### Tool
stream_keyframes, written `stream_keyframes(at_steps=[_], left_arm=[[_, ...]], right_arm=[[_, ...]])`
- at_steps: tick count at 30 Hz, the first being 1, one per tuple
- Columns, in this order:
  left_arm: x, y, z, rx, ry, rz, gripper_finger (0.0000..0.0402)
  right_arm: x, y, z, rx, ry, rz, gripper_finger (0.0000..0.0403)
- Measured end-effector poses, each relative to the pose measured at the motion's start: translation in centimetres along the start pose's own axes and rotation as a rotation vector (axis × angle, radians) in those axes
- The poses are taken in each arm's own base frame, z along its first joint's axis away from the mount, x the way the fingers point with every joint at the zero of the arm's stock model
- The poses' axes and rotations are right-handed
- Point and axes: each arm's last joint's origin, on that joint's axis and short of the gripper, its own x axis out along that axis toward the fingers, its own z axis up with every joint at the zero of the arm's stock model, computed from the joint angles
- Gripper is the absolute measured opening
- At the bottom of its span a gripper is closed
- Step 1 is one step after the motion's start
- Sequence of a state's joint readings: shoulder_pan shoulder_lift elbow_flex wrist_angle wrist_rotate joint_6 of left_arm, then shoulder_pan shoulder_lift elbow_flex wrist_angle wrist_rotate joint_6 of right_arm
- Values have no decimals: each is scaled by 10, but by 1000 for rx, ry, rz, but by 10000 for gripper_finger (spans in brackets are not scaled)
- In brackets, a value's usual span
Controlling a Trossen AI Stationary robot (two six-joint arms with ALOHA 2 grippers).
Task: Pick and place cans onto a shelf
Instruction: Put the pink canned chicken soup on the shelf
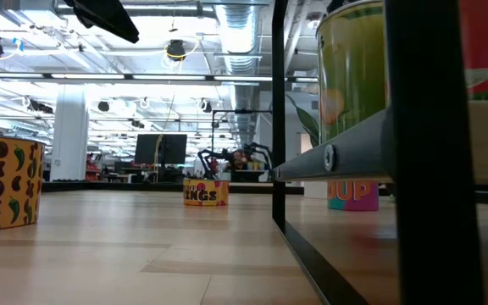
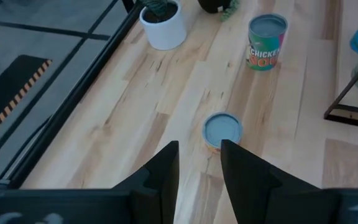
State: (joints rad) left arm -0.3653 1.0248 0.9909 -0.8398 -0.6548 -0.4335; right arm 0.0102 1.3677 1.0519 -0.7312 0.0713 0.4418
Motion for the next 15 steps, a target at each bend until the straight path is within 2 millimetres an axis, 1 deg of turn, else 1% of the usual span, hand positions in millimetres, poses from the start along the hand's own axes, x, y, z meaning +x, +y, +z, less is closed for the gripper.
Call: stream_keyframes(at_steps=[2,5,8,10,12,15], left_arm=[[0,0,0,-14,1,1,107],[1,-1,0,-30,4,1,107],[2,-2,0,-28,8,4,107],[3,-2,0,-33,7,10,107],[4,-3,0,-30,12,11,107],[4,-3,0,-31,11,12,107]], right_arm=[[6,1,3,0,-2,-10,134],[19,-2,-1,2,74,-50,169],[34,-1,-2,-2,120,-72,194],[42,-2,-5,-8,166,-91,203],[48,-1,-5,-8,175,-103,206],[53,-2,-6,-11,181,-136,205]])
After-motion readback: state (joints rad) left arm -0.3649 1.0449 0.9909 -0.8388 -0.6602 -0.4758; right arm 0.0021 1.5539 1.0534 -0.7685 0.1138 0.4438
